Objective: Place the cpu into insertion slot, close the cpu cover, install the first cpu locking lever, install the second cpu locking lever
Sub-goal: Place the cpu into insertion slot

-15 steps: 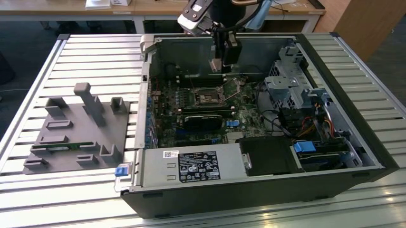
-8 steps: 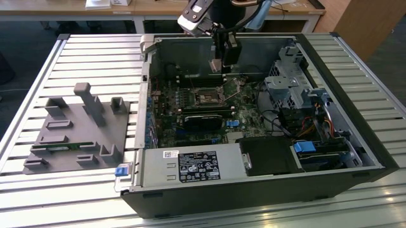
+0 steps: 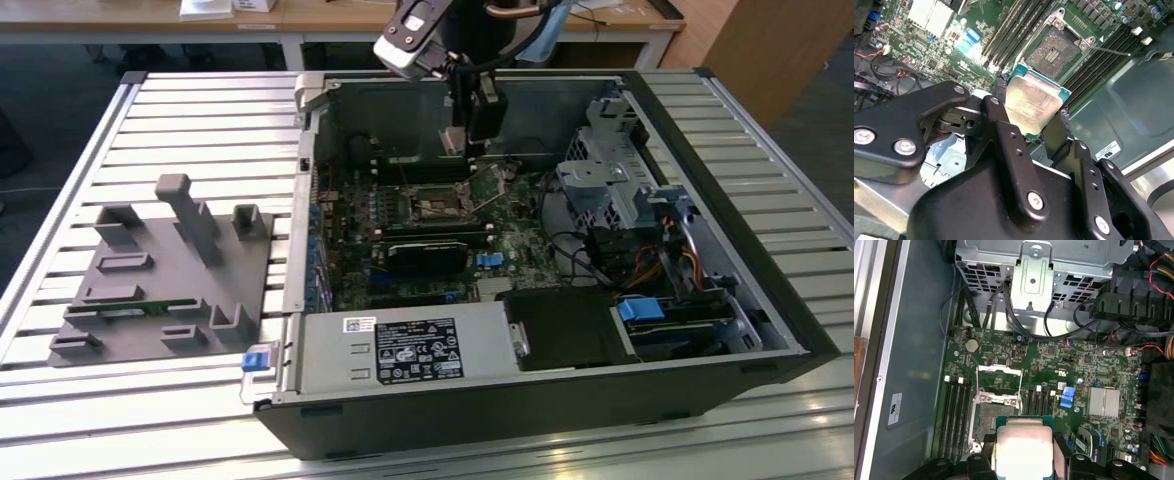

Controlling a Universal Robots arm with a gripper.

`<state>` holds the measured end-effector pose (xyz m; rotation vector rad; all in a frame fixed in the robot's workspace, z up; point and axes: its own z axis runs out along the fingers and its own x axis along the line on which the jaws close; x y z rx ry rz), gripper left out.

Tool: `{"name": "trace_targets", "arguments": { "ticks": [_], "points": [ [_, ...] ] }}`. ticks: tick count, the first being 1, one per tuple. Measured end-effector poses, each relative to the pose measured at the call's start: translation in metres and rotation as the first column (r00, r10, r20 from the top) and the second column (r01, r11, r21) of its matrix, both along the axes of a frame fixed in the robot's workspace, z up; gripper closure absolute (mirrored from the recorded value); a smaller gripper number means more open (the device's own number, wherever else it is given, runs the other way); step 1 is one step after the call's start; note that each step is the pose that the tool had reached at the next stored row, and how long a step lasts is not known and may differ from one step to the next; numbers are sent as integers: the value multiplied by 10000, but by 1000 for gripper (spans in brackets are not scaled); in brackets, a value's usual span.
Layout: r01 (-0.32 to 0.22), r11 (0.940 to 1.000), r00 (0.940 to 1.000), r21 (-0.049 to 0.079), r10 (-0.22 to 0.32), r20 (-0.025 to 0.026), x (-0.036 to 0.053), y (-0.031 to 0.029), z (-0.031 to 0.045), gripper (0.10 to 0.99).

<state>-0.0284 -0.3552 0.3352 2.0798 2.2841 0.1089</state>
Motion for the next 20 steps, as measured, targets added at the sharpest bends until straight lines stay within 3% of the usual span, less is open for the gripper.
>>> {"name": "trace_targets", "arguments": {
  "ticks": [20],
  "points": [
    [0, 10000, 10000, 0, 0, -1, 0, 0, -85, 549]
  ]
}}
